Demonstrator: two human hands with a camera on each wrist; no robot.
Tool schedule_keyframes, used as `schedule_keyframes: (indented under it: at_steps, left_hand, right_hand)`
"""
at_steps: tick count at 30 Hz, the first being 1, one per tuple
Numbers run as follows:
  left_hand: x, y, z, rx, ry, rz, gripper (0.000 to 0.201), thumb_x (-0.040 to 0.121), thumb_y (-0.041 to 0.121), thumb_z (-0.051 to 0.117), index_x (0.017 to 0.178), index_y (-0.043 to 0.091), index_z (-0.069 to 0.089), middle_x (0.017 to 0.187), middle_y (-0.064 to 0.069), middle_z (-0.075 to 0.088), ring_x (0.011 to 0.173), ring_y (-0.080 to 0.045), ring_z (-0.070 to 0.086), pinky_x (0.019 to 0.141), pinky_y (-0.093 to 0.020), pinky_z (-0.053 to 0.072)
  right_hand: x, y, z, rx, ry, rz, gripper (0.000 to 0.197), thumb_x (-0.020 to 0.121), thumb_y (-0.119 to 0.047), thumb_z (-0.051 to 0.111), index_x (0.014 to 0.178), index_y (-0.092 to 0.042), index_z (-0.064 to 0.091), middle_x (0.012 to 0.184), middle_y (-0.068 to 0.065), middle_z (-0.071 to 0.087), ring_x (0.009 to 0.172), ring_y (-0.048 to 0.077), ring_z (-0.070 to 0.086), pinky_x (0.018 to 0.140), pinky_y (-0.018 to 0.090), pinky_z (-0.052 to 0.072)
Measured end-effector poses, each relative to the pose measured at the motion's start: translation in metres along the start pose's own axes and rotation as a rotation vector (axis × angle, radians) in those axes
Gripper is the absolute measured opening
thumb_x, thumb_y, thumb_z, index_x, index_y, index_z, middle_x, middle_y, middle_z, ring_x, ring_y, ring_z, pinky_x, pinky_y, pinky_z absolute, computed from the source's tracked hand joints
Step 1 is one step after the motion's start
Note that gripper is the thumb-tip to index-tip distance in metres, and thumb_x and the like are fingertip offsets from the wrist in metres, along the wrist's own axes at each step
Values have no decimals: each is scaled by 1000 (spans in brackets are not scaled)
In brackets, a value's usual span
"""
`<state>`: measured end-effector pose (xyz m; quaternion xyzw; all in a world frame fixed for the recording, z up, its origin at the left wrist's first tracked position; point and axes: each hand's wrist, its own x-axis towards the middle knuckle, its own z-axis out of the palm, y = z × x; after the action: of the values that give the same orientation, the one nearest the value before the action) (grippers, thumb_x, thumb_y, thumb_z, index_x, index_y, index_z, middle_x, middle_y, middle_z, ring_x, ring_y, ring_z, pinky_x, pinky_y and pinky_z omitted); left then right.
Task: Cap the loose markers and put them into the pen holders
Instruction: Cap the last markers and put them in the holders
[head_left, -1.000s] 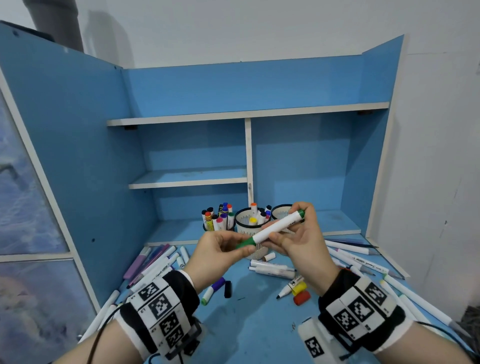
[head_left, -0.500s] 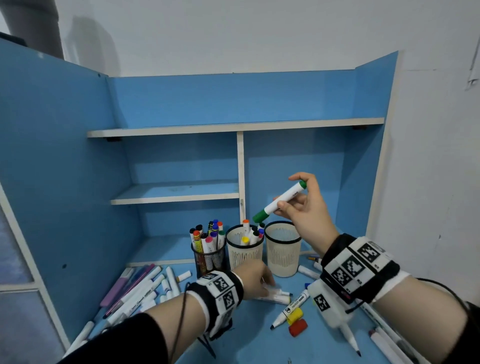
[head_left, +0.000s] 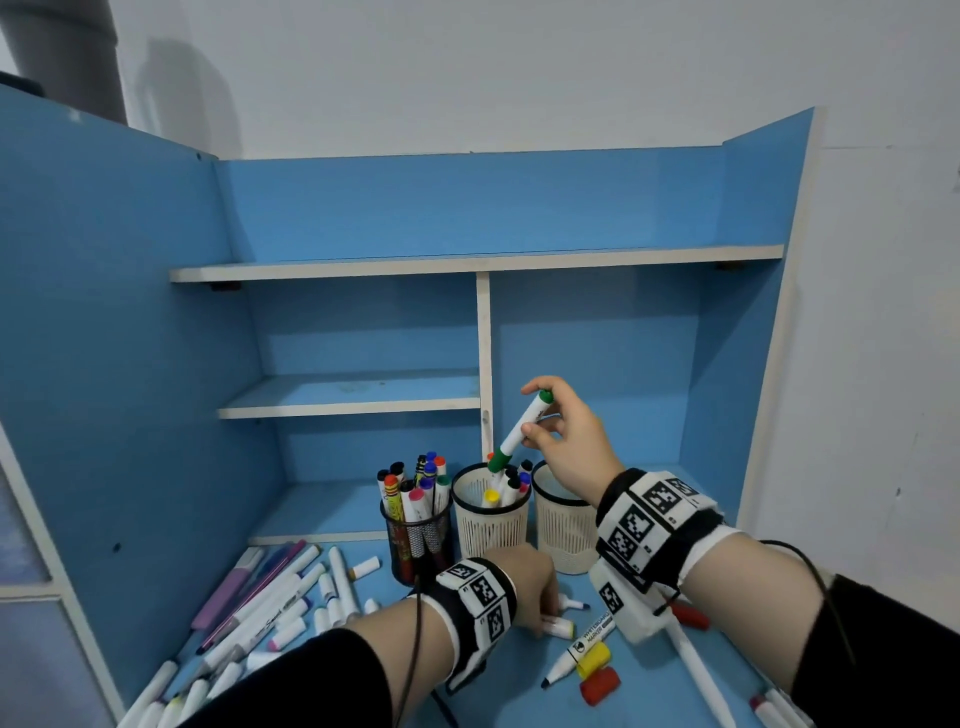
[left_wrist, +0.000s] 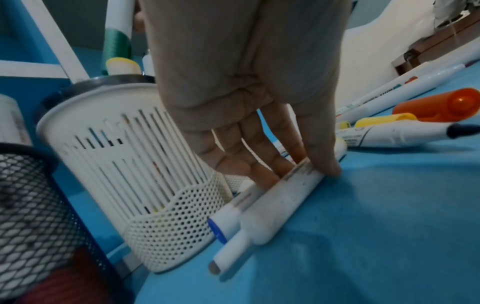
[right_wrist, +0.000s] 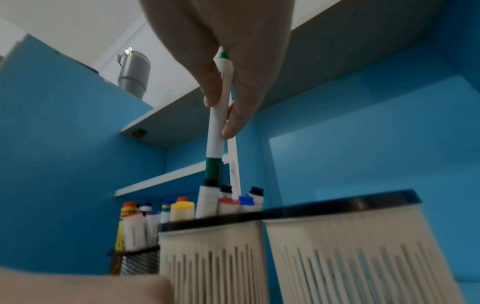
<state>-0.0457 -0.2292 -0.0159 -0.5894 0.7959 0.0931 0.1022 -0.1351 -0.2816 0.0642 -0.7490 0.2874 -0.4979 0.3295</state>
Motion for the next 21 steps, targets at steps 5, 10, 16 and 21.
schedule_keyframes:
  at_steps: [5, 10, 16, 21]
  left_hand:
    - [-12, -5, 0, 65, 12, 22, 30, 81, 27, 70, 109, 15, 69, 108, -6, 68, 101, -26, 61, 77, -32, 49]
    - [-46, -19, -11, 7, 170, 24, 24, 83, 19, 60, 107, 15, 61, 107, -8, 64, 98, -27, 59, 81, -36, 52]
    - [-98, -45, -17, -346, 441, -5, 26, 78, 7, 58, 101, 19, 63, 91, -3, 65, 79, -16, 60, 73, -25, 52]
    - [-134, -56, -14, -628, 646, -100, 16, 74, 8, 74, 84, 20, 69, 79, 3, 68, 72, -9, 63, 70, -17, 52]
  right_hand:
    - [6, 9, 3, -115, -56, 10, 40, 87, 0, 59, 92, -40, 55, 94, -2, 54, 94, 22, 63, 91, 41, 52]
    - [13, 16, 4, -45, -29, 80, 33, 84, 2, 63, 102, -22, 48, 93, 8, 63, 91, 24, 64, 88, 39, 53]
    - [13, 31, 15, -152, -42, 83, 18, 84, -6, 68, 94, -17, 57, 90, 9, 65, 85, 22, 62, 80, 26, 51]
    - [8, 37, 24, -370, -147, 80, 11, 88, -16, 65, 95, -8, 67, 93, 9, 70, 86, 20, 65, 83, 31, 53]
